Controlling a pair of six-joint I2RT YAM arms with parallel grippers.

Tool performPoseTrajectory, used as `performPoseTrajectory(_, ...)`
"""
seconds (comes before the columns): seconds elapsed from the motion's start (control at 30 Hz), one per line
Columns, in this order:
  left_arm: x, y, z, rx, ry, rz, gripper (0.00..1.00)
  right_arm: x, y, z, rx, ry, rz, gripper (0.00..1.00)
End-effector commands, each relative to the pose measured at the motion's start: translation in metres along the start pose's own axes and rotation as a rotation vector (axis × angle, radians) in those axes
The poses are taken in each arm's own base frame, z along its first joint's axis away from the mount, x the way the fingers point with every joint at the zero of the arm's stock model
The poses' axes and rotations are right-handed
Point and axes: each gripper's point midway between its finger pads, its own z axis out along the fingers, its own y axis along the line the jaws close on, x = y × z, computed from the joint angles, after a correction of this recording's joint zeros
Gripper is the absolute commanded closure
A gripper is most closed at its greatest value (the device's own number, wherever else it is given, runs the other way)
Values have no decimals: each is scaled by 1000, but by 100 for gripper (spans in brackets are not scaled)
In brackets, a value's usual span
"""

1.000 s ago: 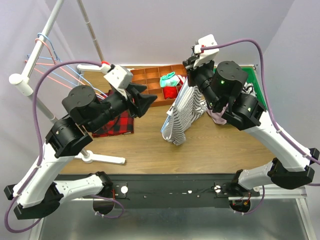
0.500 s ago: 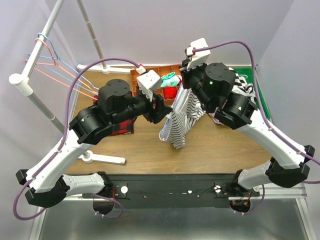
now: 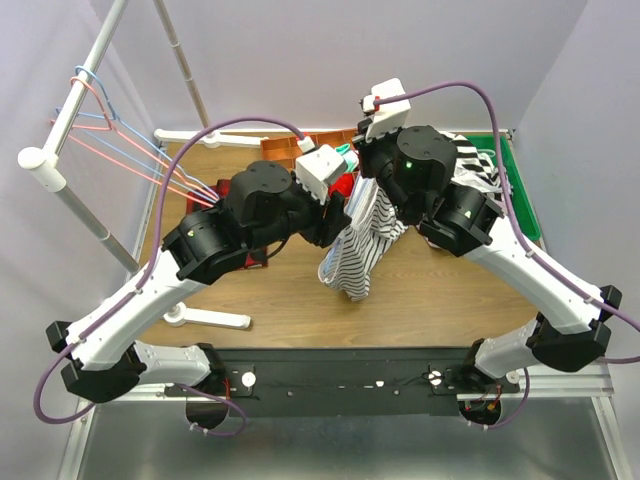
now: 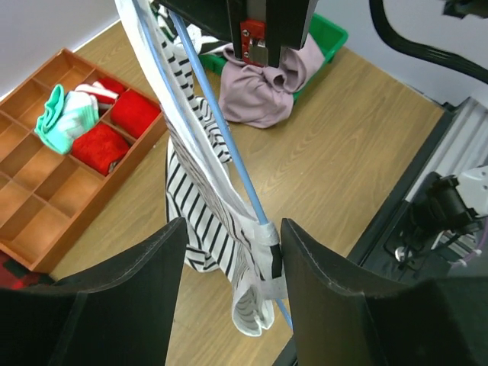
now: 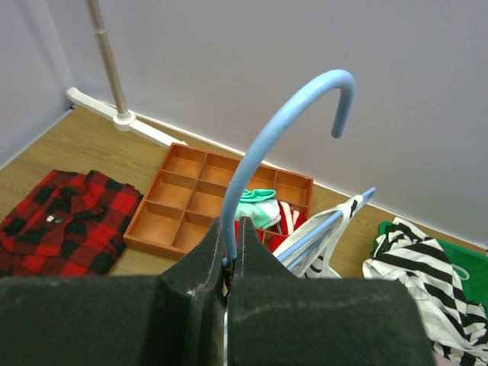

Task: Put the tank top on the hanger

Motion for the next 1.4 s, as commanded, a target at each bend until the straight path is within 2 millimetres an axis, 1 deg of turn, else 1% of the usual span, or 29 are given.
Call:
performPoseTrajectory(0.0,14,11,12,-94,31,-8,42,-4,0,7,39,-18,4,99)
performPoseTrajectory(0.07,18,11,18,-114,41,-16,43,-4,-1,8,51,-16,1,99)
performPoseTrajectory(0.13,21,15,20,-152,47,-17,48,-2,0,9,53,-13,-2,99)
performPoseTrajectory(0.2,29,14,25,-168,68,-17,50,-2,-1,9,53,-14,-3,99)
performPoseTrajectory(0.23,31,17,26,-194,73,-13,51,-2,-1,9,53,-14,-5,99)
performPoseTrajectory(0.37,47,16,32,-223,122,10,52,-2,-1,10,58,-14,-8,99)
performPoseTrajectory(0.47,51,17,32,-232,126,11,52,-4,-2,9,63,-20,-5,99)
performPoseTrajectory(0.57,54,17,32,-237,125,6,55,-5,-3,9,68,-22,-2,99)
performPoseTrajectory(0.67,56,19,33,-249,122,3,62,-6,-3,8,62,-25,5,99)
performPoseTrajectory(0.77,56,21,34,-263,107,-5,76,-5,-2,8,55,-21,7,99)
performPoseTrajectory(0.8,53,24,33,-276,91,-8,88,-4,-2,8,55,-20,6,99)
performPoseTrajectory(0.83,53,25,32,-283,84,-10,95,-4,-2,8,55,-21,9,99)
performPoseTrajectory(0.87,53,26,32,-290,78,-11,100,-3,-2,7,53,-19,7,99)
performPoseTrajectory(1.0,46,31,31,-321,35,-27,100,-1,0,7,41,-17,14,99)
performPoseTrajectory(1.07,41,28,30,-303,4,-38,100,-3,0,5,34,-24,21,99)
performPoseTrajectory(1.13,38,27,32,-299,-43,-70,100,-3,0,4,32,-23,23,93)
performPoseTrajectory(1.17,35,27,30,-299,-62,-78,100,-3,0,3,29,-22,24,76)
performPoseTrajectory(1.2,34,27,31,-296,-77,-84,100,-1,0,3,25,-19,23,65)
performPoseTrajectory(1.23,33,26,31,-289,-82,-90,100,-1,1,2,21,-19,26,56)
performPoseTrajectory(1.27,33,23,32,-274,-86,-92,100,-2,2,1,10,-23,33,42)
performPoseTrajectory(1.33,32,22,33,-271,-96,-102,100,-2,2,-2,0,-28,52,30)
performPoseTrajectory(1.37,30,22,33,-267,-105,-106,100,-3,5,-3,-20,-32,59,22)
